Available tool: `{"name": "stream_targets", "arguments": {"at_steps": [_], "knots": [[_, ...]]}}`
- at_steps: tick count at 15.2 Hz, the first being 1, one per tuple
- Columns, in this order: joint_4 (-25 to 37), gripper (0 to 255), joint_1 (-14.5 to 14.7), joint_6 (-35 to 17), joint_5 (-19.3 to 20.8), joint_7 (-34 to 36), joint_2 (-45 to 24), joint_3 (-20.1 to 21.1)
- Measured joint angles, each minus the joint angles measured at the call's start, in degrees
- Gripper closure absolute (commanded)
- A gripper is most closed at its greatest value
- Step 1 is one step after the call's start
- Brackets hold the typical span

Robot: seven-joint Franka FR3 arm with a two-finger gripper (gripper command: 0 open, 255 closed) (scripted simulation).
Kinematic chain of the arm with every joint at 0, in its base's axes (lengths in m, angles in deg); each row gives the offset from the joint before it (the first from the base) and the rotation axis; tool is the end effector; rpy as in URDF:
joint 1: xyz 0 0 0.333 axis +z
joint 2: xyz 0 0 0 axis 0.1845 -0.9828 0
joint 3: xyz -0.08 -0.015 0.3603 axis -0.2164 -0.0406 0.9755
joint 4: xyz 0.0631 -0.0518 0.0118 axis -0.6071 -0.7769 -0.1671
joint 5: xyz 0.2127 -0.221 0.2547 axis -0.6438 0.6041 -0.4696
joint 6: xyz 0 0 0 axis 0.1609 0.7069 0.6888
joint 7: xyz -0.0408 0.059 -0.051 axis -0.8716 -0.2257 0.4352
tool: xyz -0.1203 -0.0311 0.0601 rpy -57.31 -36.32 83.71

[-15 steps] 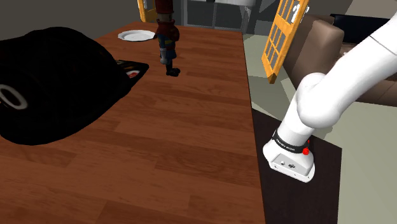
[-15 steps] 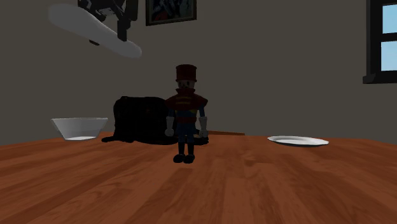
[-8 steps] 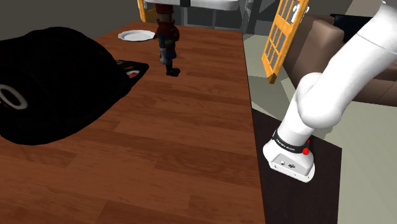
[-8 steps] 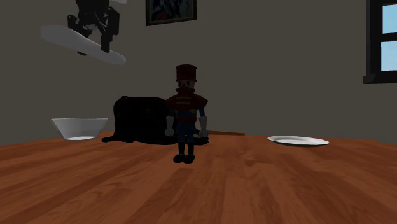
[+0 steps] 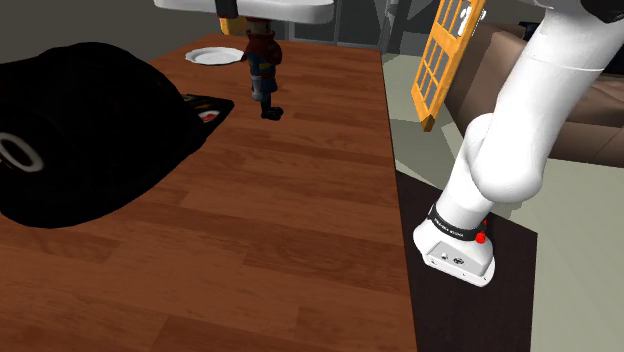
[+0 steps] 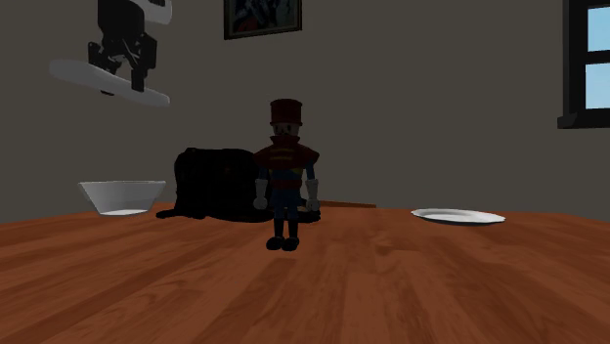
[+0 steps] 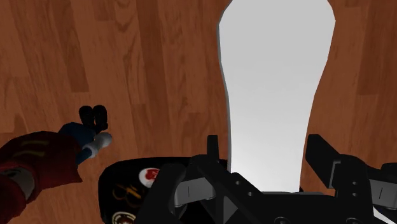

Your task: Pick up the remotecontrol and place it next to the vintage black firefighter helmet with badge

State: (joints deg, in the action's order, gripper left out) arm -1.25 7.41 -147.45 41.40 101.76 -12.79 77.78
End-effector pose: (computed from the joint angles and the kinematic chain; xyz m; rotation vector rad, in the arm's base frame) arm 0.3542 0.3685 0.7662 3.0403 0.6907 -0.0098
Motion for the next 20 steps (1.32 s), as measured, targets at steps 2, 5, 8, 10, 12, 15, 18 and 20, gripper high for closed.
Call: {"name": "stream_targets", "arguments": {"at_steps": [2, 5, 8, 10, 12, 15, 18, 20], "knots": [[0.9, 255, 0.7, -0.4, 0.7, 1.3, -1.6, 0.7], [-3.2, 255, 0.5, -3.2, -0.2, 1.3, 0.0, 0.5], [-7.4, 255, 0.1, -5.9, -1.0, 0.7, 1.7, 0.1], [-10.4, 255, -0.2, -7.9, -1.5, 0.2, 2.8, -0.2], [-13.1, 255, -0.3, -9.7, -2.0, 0.0, 3.9, -0.4], [-16.8, 255, -0.4, -12.4, -2.5, -0.4, 5.0, -0.6], [-20.5, 255, -0.4, -14.9, -3.1, -0.7, 6.4, -0.8], [-22.9, 255, -0.5, -16.7, -3.4, -1.1, 7.1, -1.0]]}}
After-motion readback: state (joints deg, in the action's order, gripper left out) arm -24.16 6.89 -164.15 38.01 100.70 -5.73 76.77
